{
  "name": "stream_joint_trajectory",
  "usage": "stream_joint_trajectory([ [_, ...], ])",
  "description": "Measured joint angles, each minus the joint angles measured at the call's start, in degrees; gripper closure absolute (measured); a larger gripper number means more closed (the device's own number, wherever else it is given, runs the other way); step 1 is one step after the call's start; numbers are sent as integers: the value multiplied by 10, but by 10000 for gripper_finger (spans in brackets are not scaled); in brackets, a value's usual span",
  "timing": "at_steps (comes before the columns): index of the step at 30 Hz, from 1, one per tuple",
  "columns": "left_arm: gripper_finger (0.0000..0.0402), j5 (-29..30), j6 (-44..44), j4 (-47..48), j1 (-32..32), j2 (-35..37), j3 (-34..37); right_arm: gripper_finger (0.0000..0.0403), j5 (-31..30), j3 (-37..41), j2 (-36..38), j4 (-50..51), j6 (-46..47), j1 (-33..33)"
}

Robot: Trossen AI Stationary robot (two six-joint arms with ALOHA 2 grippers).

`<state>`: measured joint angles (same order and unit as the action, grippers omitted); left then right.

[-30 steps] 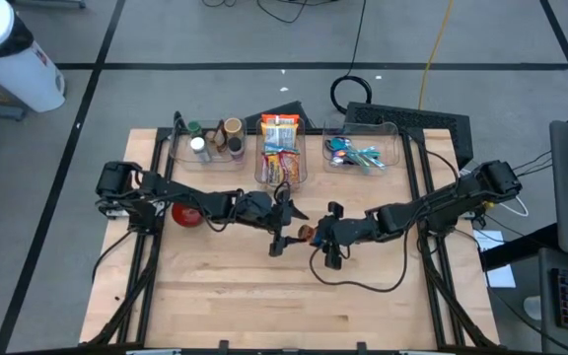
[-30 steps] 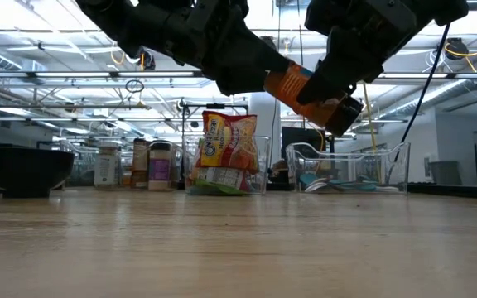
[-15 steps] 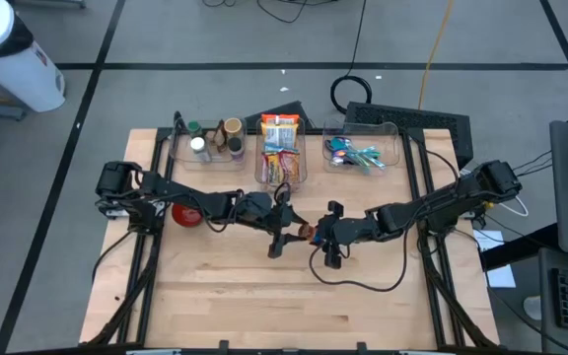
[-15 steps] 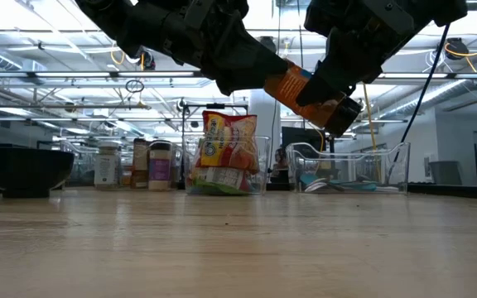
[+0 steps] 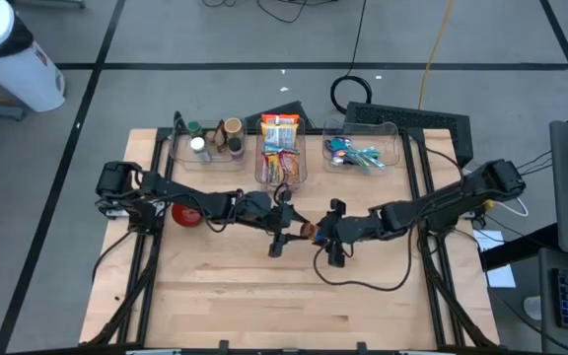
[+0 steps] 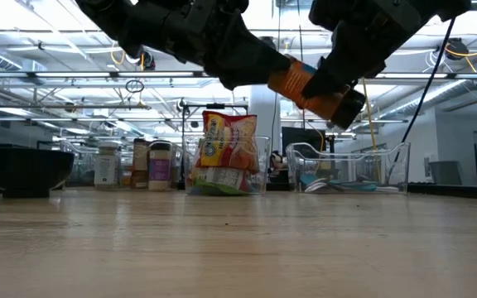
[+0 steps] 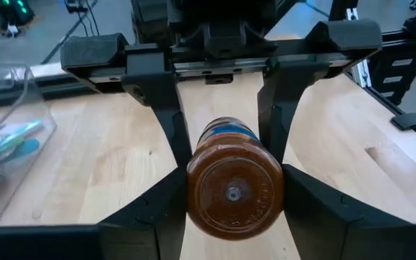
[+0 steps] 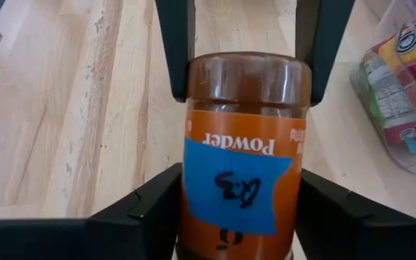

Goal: Pick & Place Food Item
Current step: Put the orange seasoning bottle into the left transparent bin

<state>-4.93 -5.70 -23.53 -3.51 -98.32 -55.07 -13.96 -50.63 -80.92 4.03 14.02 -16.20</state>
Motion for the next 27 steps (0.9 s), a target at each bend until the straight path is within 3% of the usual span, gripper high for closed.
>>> stream_joint_trajectory([
  [10,205,5,-8,8,0,28,0,166,-9,0,69,18,-17,-1],
  [15,205,42,-34,82,-4,86,1,171,-13,9,107,30,-19,-3],
  [18,205,66,-44,135,-6,131,1,170,-56,36,140,10,-24,-13],
  [22,205,65,-43,202,-9,189,1,168,-114,117,180,-121,-44,-29],
  [27,205,60,-35,205,-18,251,8,173,-128,274,165,-491,-121,-35],
])
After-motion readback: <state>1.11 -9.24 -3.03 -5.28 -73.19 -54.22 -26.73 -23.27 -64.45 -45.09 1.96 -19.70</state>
